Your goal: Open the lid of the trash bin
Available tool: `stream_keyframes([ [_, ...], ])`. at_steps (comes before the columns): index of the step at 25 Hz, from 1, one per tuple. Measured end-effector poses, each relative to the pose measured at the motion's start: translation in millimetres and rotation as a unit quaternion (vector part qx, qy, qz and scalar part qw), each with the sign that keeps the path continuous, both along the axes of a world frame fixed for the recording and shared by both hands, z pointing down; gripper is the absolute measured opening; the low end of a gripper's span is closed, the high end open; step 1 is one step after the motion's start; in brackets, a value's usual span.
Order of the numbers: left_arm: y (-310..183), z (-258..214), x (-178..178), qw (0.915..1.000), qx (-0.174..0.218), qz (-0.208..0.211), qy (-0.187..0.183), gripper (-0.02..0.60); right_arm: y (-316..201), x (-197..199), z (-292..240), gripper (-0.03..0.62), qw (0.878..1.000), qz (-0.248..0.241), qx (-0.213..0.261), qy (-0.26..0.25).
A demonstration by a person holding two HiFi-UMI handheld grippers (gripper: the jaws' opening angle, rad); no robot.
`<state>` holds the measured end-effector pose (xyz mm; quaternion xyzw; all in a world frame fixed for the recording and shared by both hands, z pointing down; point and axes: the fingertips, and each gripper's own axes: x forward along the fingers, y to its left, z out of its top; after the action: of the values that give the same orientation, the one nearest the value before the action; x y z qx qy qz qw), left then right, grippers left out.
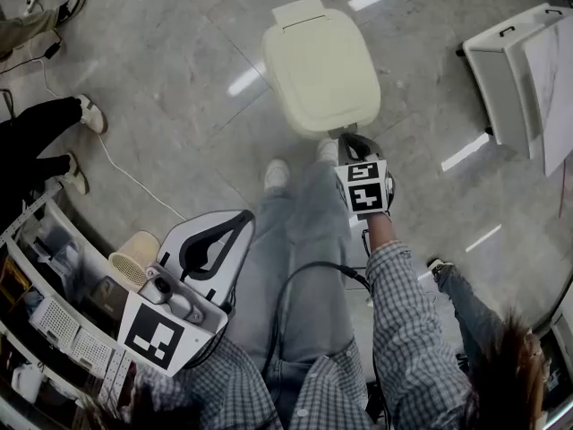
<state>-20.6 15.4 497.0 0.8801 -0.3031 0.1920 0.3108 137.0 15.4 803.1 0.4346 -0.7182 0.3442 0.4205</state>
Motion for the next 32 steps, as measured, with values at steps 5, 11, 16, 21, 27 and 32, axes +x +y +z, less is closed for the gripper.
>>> stream_keyframes([
  [5, -1.8, -3.0, 1.4, 1.0, 0.001, -0.002, 0.001, 0.005, -1.1, -2.4, -0.7, 0.018, 1.0, -0.006, -0.004, 0.004],
  [11, -3.7, -7.3, 3.7, 1.0, 0.002, -0.003, 0.0, 0.005, -4.7, -0.6, -4.7, 0.018, 1.0, 0.006, -0.002, -0.008],
  [16, -6.2, -12.7, 3.8, 0.9999, 0.008, -0.007, 0.0, 0.005, -11.5, 2.5, -21.1, 0.018, 0.999, 0.012, 0.02, -0.028],
  [21, -9.0, -23.1, 4.9, 0.9998, 0.016, -0.011, 0.003, 0.005, -19.9, 9.6, -56.1, 0.018, 0.996, 0.049, 0.054, -0.047],
  [27, -12.4, -43.8, 3.8, 0.9993, 0.034, -0.012, 0.004, 0.005, -28.2, 20.2, -109.7, 0.018, 0.989, 0.079, 0.103, -0.065],
  [32, -11.8, -64.5, 1.3, 0.9989, 0.044, -0.016, -0.002, 0.005, -23.0, 30.0, -157.1, 0.018, 0.984, 0.098, 0.13, -0.077],
])
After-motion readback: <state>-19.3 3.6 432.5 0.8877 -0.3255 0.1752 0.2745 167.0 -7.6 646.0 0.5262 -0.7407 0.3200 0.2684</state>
